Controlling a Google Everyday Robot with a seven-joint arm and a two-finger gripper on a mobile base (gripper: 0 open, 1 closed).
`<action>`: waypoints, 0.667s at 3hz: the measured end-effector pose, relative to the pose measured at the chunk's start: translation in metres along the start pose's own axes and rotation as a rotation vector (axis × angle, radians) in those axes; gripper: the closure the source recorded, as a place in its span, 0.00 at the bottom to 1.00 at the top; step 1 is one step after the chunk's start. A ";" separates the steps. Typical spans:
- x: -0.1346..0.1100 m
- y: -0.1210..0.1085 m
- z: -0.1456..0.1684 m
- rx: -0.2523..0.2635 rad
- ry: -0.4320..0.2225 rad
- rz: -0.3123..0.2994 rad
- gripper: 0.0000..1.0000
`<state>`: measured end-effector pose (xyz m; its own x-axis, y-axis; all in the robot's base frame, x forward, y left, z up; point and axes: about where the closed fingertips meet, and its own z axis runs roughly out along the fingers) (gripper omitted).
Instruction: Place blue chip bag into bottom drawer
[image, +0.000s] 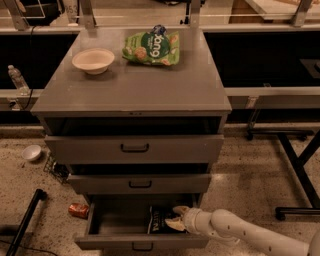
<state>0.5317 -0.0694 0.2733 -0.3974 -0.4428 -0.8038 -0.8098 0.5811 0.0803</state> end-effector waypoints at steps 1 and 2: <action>-0.006 0.001 -0.072 0.134 -0.057 0.010 0.78; 0.007 0.001 -0.079 0.141 -0.053 0.032 0.63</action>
Offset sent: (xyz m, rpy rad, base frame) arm -0.0124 -0.0275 0.0379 -0.0017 -0.0739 -0.0685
